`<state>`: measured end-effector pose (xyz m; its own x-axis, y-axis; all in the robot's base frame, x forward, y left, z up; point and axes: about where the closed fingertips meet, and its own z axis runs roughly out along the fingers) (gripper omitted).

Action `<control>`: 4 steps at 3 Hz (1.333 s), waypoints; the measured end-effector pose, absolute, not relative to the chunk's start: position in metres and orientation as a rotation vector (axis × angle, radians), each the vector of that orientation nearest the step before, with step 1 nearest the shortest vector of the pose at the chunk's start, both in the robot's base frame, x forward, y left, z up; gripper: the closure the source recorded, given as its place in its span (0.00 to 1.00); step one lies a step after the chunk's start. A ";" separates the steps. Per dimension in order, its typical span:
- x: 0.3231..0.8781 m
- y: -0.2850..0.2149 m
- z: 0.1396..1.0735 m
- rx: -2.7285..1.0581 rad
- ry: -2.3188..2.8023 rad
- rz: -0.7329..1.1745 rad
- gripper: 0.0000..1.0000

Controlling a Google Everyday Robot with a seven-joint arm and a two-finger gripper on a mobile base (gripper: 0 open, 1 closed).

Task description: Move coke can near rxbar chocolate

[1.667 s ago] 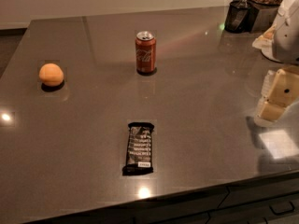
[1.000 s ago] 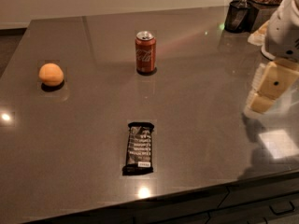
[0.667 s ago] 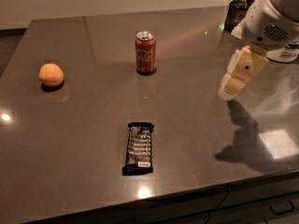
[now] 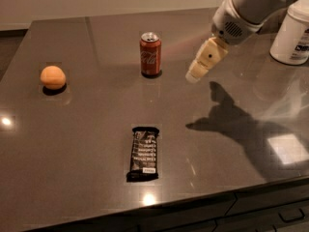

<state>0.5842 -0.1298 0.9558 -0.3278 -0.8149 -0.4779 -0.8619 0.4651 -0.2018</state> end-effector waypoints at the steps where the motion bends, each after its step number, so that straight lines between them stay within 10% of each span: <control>1: 0.618 -0.109 0.948 -1.285 2.198 0.169 0.00; 4: 0.686 -0.036 0.932 -1.195 2.149 0.291 0.00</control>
Offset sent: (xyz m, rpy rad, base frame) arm 0.0986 0.0746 -0.0149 0.2023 -0.0479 -0.0987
